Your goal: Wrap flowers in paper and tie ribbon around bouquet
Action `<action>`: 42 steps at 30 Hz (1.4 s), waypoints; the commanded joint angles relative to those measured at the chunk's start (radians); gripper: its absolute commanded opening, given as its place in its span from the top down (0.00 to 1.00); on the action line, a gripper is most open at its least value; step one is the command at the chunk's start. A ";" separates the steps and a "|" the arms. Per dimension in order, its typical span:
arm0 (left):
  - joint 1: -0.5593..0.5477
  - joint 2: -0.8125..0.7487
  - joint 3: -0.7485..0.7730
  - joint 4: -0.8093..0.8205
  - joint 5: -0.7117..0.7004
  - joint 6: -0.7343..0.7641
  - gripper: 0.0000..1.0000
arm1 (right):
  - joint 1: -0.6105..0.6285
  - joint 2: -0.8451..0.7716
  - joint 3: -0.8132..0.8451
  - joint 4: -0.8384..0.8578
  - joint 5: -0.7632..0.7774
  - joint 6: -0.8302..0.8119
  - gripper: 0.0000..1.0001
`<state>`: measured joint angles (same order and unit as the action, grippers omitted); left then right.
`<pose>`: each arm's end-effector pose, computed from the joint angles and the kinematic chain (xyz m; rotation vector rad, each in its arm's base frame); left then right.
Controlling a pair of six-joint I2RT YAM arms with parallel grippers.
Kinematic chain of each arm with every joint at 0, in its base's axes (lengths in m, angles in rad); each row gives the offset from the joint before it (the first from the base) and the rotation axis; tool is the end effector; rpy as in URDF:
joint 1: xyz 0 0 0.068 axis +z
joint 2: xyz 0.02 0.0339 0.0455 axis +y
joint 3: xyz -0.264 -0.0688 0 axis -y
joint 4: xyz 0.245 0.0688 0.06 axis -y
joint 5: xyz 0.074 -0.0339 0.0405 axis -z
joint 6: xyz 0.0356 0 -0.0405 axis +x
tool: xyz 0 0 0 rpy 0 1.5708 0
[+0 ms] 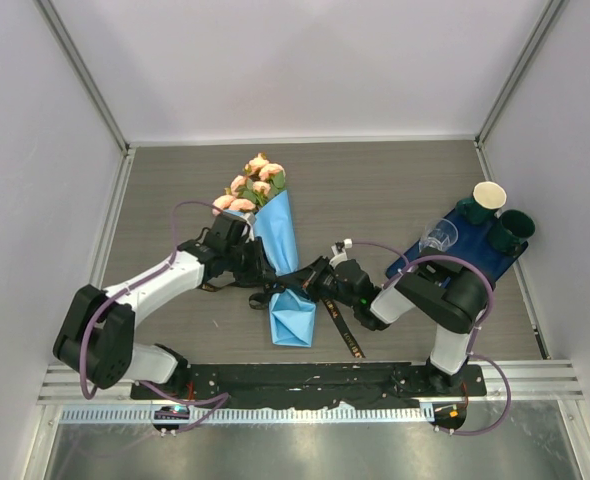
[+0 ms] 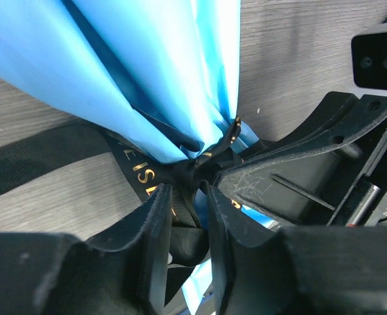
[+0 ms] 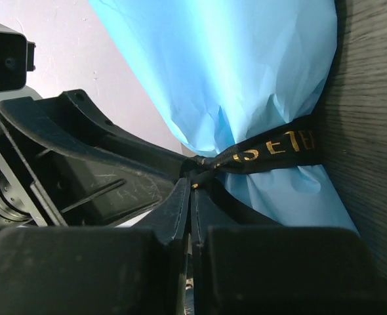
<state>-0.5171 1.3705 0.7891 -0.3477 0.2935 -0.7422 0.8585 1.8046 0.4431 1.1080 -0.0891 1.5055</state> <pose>0.2295 -0.1424 0.2012 -0.1693 2.6645 -0.8404 0.1915 0.2266 0.1157 0.6301 2.1190 1.6197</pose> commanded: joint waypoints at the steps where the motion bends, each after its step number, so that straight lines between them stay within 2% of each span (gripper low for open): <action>1: 0.002 0.007 0.042 0.042 -0.016 0.023 0.73 | 0.010 -0.021 -0.006 0.047 0.012 -0.025 0.95; 4: 0.002 0.012 0.047 0.046 -0.013 0.015 0.76 | 0.010 -0.017 -0.004 0.047 0.011 -0.028 0.98; 7: -0.004 -0.013 0.035 0.052 -0.031 0.021 0.69 | 0.010 -0.019 0.000 0.052 0.006 -0.034 0.98; 11: -0.006 -0.094 0.019 0.046 -0.089 0.046 0.68 | 0.011 -0.037 0.009 0.024 0.005 -0.054 0.98; 13: -0.006 -0.108 0.021 0.041 -0.100 0.056 0.76 | 0.011 -0.042 0.009 0.016 0.005 -0.063 0.97; 14: -0.006 -0.102 0.039 0.030 -0.111 0.053 0.87 | 0.011 -0.047 0.011 0.012 0.005 -0.067 0.97; 16: -0.006 -0.079 0.073 -0.038 -0.111 0.026 0.92 | 0.013 -0.047 0.013 0.000 0.006 -0.076 0.97; 18: -0.006 -0.022 0.152 -0.118 -0.090 -0.075 0.91 | 0.016 -0.045 0.016 -0.003 0.006 -0.080 0.97; 19: -0.009 -0.005 0.182 -0.208 -0.093 -0.116 0.90 | 0.017 -0.047 0.017 -0.008 0.008 -0.085 0.97; 20: -0.012 0.005 0.220 -0.236 -0.103 -0.217 0.88 | 0.022 -0.048 0.020 -0.013 0.014 -0.093 0.97; 23: -0.017 0.016 0.208 -0.240 -0.091 -0.412 0.81 | 0.034 -0.053 0.037 -0.027 0.020 -0.113 0.97; 25: -0.021 0.027 0.205 -0.261 -0.120 -0.479 0.79 | 0.043 -0.062 0.040 -0.036 0.026 -0.131 0.96; 30: -0.035 0.050 0.196 -0.263 -0.120 -0.556 0.77 | 0.045 -0.111 0.048 -0.105 0.031 -0.189 0.84; 36: -0.052 0.047 0.193 -0.269 -0.149 -0.560 0.77 | 0.045 -0.195 0.043 -0.212 0.048 -0.235 0.72; 42: -0.070 0.038 0.196 -0.287 -0.188 -0.577 0.77 | 0.045 -0.238 0.031 -0.270 0.055 -0.260 0.71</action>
<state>-0.5739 1.4277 0.9802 -0.6151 0.1471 -1.2888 0.8974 1.6142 0.4660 0.8749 -0.0658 1.2907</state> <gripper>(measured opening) 0.229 0.295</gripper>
